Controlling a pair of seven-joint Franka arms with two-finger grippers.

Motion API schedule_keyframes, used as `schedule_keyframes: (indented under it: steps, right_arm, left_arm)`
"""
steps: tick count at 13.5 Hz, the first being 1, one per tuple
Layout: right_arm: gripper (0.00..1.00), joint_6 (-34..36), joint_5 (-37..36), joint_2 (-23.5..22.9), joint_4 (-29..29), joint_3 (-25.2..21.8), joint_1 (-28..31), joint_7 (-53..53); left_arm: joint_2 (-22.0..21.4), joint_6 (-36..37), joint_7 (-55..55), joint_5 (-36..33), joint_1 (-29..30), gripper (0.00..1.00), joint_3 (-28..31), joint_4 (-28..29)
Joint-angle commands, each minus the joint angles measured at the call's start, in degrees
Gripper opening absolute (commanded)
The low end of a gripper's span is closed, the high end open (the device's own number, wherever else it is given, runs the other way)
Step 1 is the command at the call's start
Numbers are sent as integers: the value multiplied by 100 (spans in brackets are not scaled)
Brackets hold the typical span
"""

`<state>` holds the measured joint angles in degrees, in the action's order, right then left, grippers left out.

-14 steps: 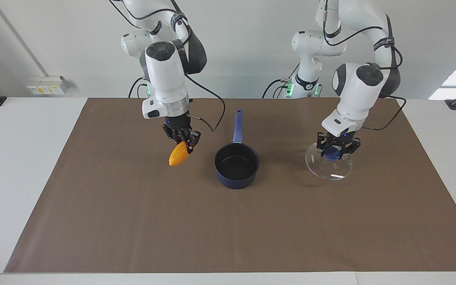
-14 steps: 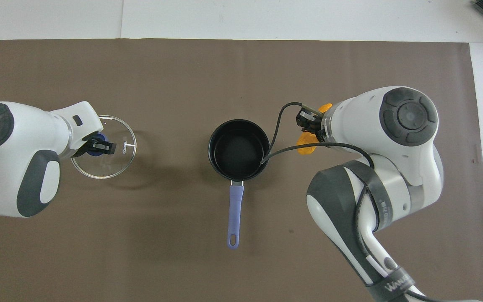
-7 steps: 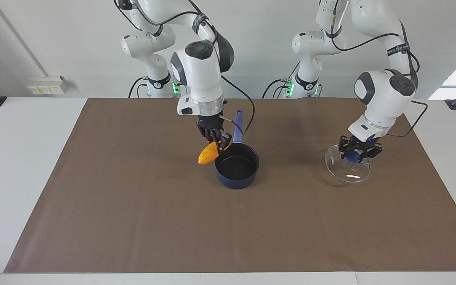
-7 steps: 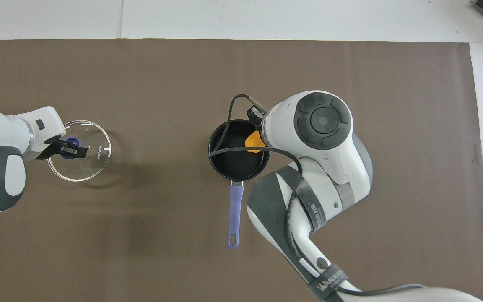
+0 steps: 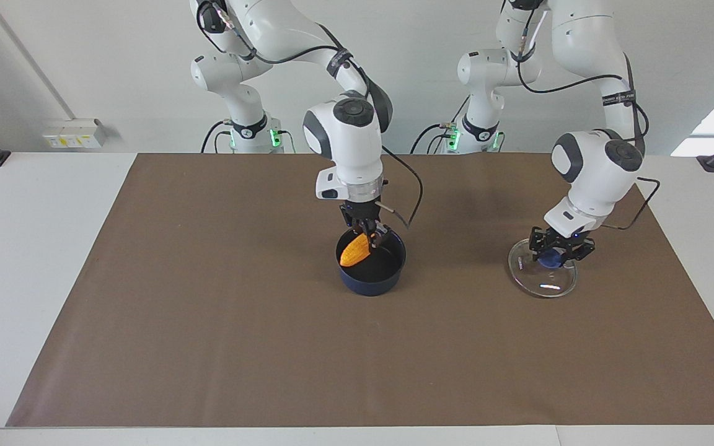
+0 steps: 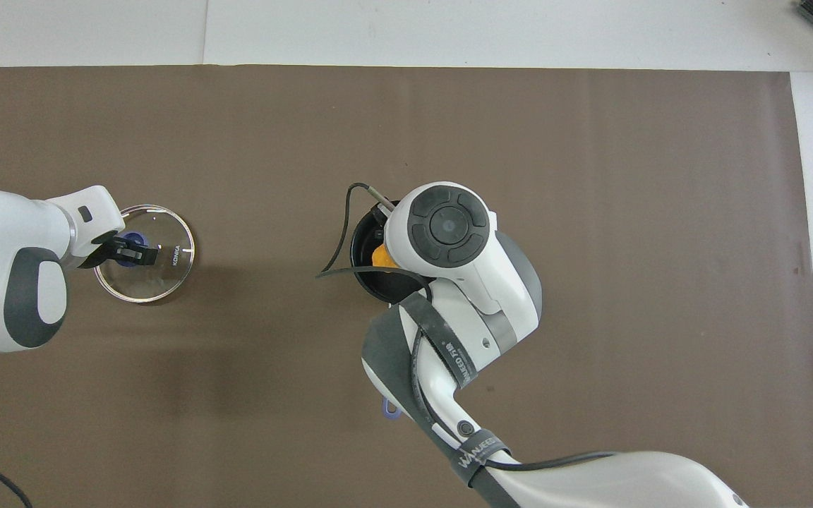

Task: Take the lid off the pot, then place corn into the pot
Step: 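Lower the lid with the left gripper while the right gripper holds corn over pot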

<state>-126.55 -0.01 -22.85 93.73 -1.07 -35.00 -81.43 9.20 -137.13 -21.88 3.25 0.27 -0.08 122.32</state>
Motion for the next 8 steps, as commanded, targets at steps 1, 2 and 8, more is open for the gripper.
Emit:
schedule_keyframes:
  steps: [1, 2, 8]
  right_arm:
    - [0, -238, -51, -132, 56, -8, -25, 98]
    - [0, -230, -60, -123, 92, -8, -33, 518]
    - [0, -239, -25, -105, 329, -8, 37, 2892]
  left_arm:
    - [55, -121, -159, 123, 69, 0, -45, 64]
    - [56, -104, -168, 123, 69, 0, -45, 55]
    - [12, 345, -45, 106, -115, 100, -18, -121]
